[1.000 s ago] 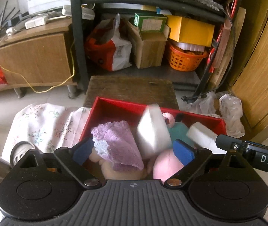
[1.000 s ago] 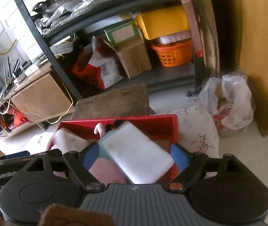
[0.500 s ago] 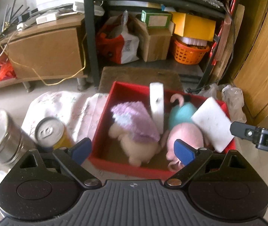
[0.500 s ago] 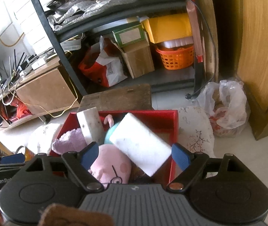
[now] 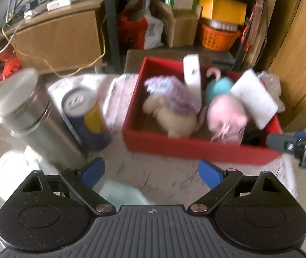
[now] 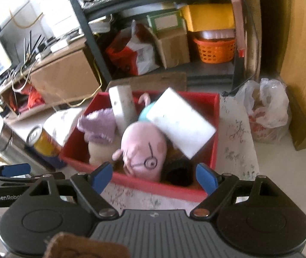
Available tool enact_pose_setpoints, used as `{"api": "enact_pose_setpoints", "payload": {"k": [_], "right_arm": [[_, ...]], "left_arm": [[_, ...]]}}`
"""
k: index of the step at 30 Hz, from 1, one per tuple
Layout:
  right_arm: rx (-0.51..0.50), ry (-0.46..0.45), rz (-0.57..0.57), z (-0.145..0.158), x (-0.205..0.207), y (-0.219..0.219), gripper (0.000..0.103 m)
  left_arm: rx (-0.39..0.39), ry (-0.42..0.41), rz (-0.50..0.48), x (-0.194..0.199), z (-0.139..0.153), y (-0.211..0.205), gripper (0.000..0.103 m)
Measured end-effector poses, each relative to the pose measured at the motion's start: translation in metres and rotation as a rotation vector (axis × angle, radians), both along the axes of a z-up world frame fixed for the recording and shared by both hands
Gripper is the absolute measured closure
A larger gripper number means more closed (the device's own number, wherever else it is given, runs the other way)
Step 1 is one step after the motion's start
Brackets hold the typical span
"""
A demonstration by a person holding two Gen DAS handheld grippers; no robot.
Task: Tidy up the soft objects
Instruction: 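Grasp the pink knit sock with the right tool while the left tool moves toward the mint towel, then lift the pink sock with the right tool while the left tool closes on the mint-green towel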
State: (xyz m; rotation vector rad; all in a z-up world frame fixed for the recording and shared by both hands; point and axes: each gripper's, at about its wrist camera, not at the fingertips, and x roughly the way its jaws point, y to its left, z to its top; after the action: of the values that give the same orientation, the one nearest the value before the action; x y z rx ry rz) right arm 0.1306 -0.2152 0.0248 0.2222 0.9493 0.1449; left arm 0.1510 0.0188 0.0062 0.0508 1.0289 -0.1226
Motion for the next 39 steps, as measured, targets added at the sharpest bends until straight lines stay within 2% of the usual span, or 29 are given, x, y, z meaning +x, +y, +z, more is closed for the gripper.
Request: {"api": "enact_pose_setpoints", "payload": {"k": [6, 12, 15, 23, 26, 30, 32, 35, 39], "right_arm": [[0.033, 0.043, 0.056, -0.010, -0.015, 0.014, 0.045], [0.009, 0.088, 0.211, -0.025, -0.034, 0.061, 0.045], [0.016, 0.109, 0.252, -0.034, -0.038, 0.078, 0.045], [0.057, 0.186, 0.365, -0.052, -0.038, 0.114, 0.046], [0.068, 0.234, 0.382, -0.066, -0.038, 0.124, 0.053], [0.078, 0.268, 0.382, -0.078, -0.034, 0.130, 0.082], [0.063, 0.254, 0.382, -0.078, -0.033, 0.131, 0.088], [0.096, 0.258, 0.363, -0.077, -0.029, 0.123, 0.097], [0.122, 0.236, 0.353, -0.067, -0.028, 0.110, 0.100]], "left_arm": [[0.011, 0.042, 0.012, -0.021, -0.011, 0.017, 0.012], [0.010, 0.041, 0.029, -0.039, -0.008, 0.032, 0.014], [0.062, 0.045, 0.052, -0.044, -0.011, 0.042, 0.014], [-0.003, 0.053, 0.093, -0.052, -0.008, 0.075, 0.013], [-0.018, 0.056, 0.090, -0.052, -0.008, 0.078, 0.013], [-0.028, 0.054, 0.081, -0.051, -0.007, 0.078, 0.013], [-0.029, 0.057, 0.072, -0.051, -0.009, 0.076, 0.013], [-0.023, 0.071, 0.065, -0.050, -0.013, 0.075, 0.013], [-0.008, 0.110, 0.042, -0.049, -0.024, 0.069, 0.013]]}}
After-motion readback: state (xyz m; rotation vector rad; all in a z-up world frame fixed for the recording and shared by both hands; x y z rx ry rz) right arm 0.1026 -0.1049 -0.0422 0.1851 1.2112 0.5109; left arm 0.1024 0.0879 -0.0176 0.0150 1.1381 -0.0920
